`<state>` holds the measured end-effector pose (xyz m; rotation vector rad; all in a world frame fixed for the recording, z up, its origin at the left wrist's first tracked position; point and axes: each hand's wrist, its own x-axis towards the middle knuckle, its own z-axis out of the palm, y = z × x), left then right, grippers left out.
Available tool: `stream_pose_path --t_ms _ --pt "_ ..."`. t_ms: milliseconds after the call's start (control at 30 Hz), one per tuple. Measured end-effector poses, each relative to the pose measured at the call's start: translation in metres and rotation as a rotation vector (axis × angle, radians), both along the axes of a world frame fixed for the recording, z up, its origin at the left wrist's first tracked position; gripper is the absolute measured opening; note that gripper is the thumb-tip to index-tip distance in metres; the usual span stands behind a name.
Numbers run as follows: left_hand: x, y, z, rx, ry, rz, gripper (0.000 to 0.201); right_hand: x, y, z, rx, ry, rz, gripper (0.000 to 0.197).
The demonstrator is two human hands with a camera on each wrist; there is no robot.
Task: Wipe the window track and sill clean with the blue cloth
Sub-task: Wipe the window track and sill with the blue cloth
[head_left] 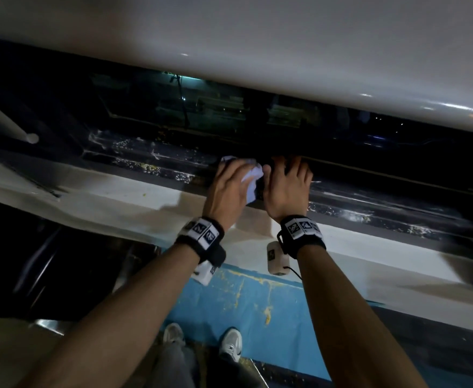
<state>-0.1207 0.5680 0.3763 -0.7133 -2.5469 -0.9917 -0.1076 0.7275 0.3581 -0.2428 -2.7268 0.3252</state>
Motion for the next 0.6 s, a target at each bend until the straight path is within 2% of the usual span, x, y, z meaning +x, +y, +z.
stream_pose_path --t_ms 100,200,300,367,433,533,600 --pt "-0.023 -0.005 0.005 -0.065 -0.029 -0.027 0.029 0.0 0.0 -0.002 0.004 -0.001 -0.009 0.042" --pt "-0.063 -0.001 0.021 -0.115 -0.077 0.0 0.039 -0.001 -0.001 -0.001 0.022 -0.007 -0.027 0.043" --pt "-0.029 0.001 0.011 -0.038 -0.055 0.022 0.035 -0.001 -0.001 -0.002 0.021 -0.003 -0.017 0.044" --pt "-0.003 -0.003 0.001 -0.01 -0.034 -0.038 0.029 -0.001 0.0 -0.003 0.032 0.0 -0.02 0.044" --pt "-0.017 -0.011 0.004 -0.045 -0.018 -0.086 0.028 -0.001 0.0 -0.004 0.033 0.002 -0.024 0.044" --pt "-0.063 -0.017 0.019 -0.175 0.011 -0.072 0.038 0.0 -0.001 -0.002 0.026 -0.016 -0.029 0.044" --pt "-0.062 -0.015 0.02 -0.179 0.013 -0.05 0.038 -0.001 -0.001 -0.001 0.021 -0.022 -0.027 0.043"
